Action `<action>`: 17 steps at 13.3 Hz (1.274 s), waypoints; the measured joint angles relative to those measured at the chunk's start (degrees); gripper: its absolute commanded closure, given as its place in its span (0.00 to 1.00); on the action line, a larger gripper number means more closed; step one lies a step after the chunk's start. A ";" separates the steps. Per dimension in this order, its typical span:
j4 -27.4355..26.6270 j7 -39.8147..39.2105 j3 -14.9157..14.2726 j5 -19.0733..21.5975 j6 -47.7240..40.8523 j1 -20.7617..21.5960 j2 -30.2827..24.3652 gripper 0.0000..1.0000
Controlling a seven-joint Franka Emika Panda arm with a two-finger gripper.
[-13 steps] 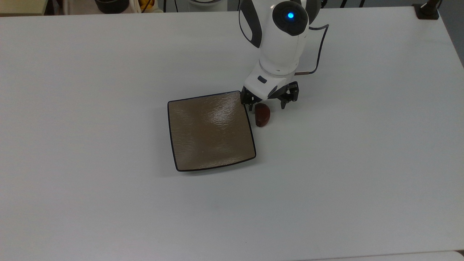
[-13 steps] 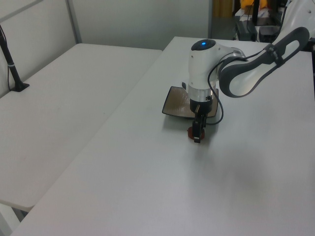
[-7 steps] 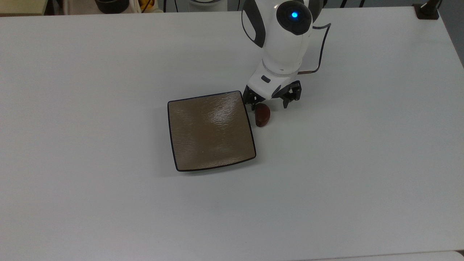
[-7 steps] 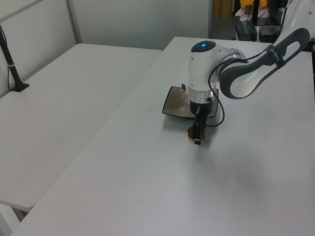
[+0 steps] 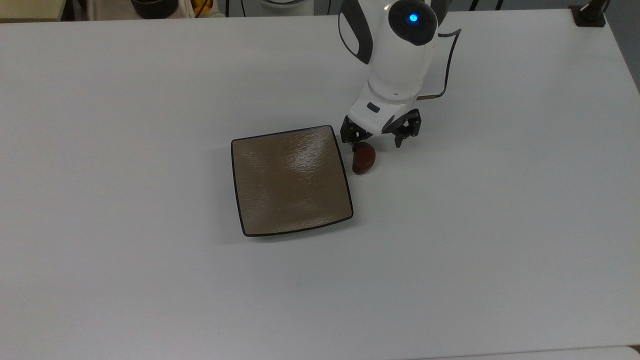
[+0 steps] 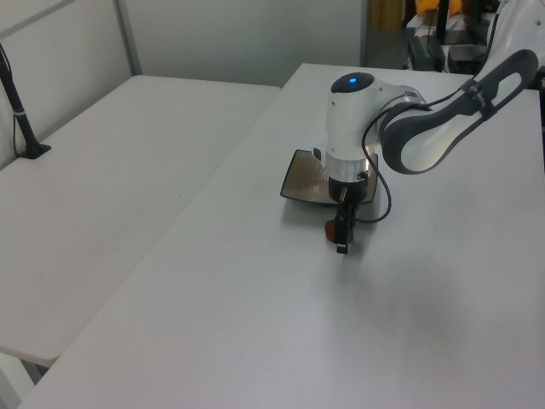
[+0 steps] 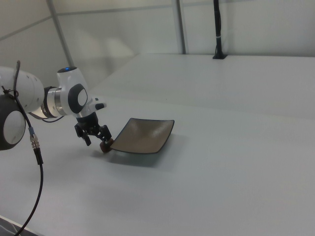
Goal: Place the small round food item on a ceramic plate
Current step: 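Lower the gripper around the food item and close on it, then lift the grasped food item off the table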
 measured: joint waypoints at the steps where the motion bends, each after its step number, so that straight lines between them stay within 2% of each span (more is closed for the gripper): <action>1: 0.00 0.01 0.00 -0.33 0.00 0.00 0.30 0.11; 3: 0.00 0.02 0.00 -1.14 0.53 0.00 0.72 0.23; 4: 0.00 0.06 0.00 -1.23 1.54 -0.02 0.82 0.38; 5: 0.01 0.06 0.00 -1.26 2.70 -0.07 0.91 0.48; 12: 0.09 0.10 0.00 -1.27 3.11 -0.12 0.92 0.81; 17: 0.27 0.11 0.00 -1.28 3.11 -0.13 0.93 0.88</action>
